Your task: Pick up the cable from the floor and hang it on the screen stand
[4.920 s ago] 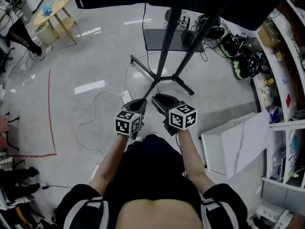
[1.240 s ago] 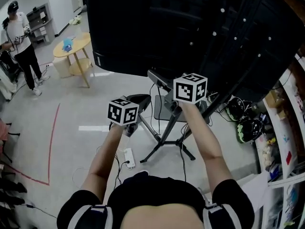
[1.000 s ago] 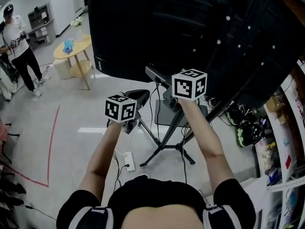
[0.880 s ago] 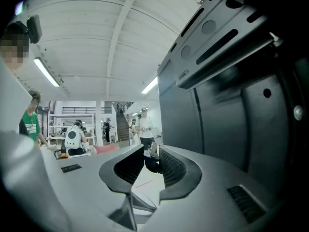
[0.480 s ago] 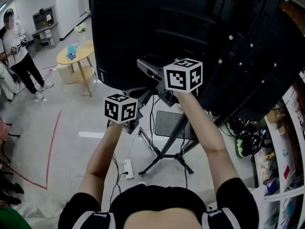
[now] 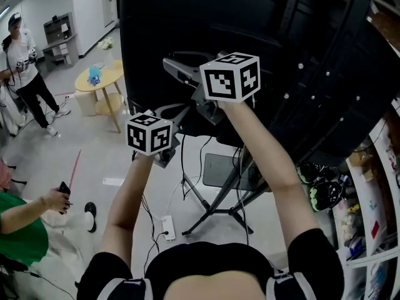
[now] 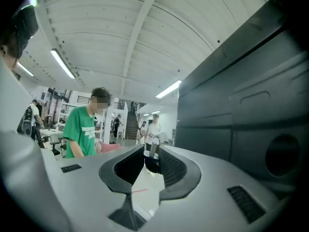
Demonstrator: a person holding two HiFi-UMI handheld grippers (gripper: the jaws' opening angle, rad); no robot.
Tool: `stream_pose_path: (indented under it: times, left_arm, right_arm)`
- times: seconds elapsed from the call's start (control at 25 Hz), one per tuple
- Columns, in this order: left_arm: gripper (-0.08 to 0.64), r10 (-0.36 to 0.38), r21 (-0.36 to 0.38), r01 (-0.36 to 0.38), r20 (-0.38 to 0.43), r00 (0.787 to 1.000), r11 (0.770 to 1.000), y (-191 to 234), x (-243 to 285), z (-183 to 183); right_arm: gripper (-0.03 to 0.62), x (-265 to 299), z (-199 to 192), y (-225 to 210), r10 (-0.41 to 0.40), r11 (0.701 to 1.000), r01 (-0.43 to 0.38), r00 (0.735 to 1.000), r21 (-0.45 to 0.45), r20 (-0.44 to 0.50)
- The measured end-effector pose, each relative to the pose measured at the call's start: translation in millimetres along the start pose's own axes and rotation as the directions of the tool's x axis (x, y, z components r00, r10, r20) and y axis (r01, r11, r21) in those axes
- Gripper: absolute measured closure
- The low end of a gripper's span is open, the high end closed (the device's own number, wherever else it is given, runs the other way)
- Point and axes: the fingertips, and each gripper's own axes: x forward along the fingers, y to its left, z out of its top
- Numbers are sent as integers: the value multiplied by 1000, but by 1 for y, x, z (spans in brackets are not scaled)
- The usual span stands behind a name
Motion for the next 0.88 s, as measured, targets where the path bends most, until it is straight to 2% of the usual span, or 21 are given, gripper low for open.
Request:
stream_pose_path:
  times: [0.44,0.72,0.88]
  left_arm:
    - [552,48,132,-60,93,995,989,18,6,78]
    - [552,50,157,-69,124,991,985,25,8,109]
    - [552,37,166,-59,130,991,984,20,26,127]
  right_arm:
    - [483,19,93,-21,-58,985,62,998,-159,26]
    - [483,25,132,-31,-97,979,106,993,-173,65]
    - [483,9,157,-53,-134,974,146,988,-172,82]
